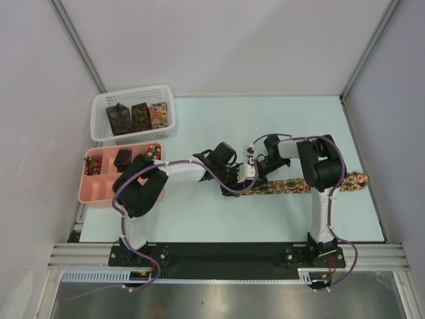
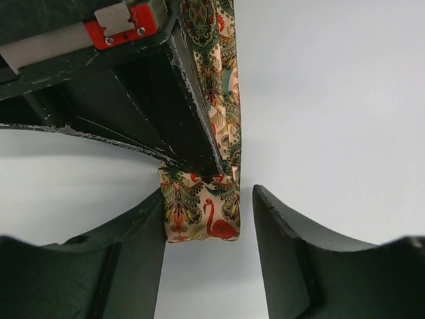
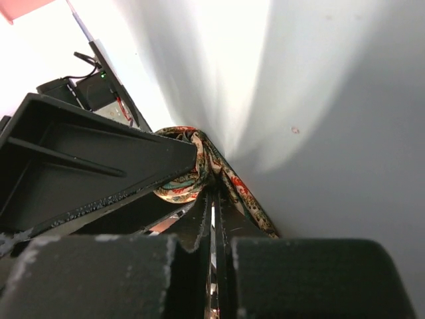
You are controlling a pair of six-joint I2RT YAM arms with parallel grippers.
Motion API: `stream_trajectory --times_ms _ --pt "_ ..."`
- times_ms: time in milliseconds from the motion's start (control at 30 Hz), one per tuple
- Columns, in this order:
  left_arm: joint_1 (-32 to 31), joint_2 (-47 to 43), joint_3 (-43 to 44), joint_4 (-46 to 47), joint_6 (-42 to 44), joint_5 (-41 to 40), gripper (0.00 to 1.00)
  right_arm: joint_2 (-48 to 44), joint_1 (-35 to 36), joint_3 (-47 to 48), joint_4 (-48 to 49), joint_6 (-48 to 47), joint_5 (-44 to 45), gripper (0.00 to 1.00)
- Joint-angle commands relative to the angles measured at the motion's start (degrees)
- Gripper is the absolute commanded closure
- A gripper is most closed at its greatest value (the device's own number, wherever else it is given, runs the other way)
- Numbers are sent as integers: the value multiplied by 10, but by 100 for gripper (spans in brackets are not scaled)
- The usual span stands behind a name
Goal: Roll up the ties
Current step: Roll the tie at the center of the board.
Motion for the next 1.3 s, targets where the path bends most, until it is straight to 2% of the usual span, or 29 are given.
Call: stream_trajectory --times_ms 0,133,233,333,467,533,567,600,733,767,967,1133,1267 --pt "1 -19 -21 11 -12 11 45 54 20 -20 26 34 97 100" --pt "1 -10 5 -1 -18 0 67 60 25 -17 29 42 91 100" --pt "9 -4 42 -76 34 1 76 61 35 -12 41 61 79 100" --pt "16 -1 71 -159 84 -9 81 50 46 -11 72 93 62 100" --pt "15 6 78 -194 89 -42 83 23 33 -2 53 74 39 98" --pt "11 21 79 -193 70 -45 83 -4 15 -12 47 67 32 92" --pt "9 29 83 -188 63 -46 83 -31 -4 -22 38 59 31 84" --pt "7 36 86 -187 57 -45 83 -46 -14 -25 32 55 30 80" --pt "-4 65 101 -177 32 -53 82 -87 -34 -34 18 50 10 78" --pt "-6 67 102 -169 29 -53 82 -89 -32 -34 21 54 5 75" --pt "-8 71 101 -162 22 -59 82 -62 4 -23 61 86 0 73" --pt "-8 69 98 -163 25 -59 81 -37 17 -23 80 106 -3 62" --pt "-8 70 100 -163 25 -54 81 -43 22 -30 100 127 -5 60"
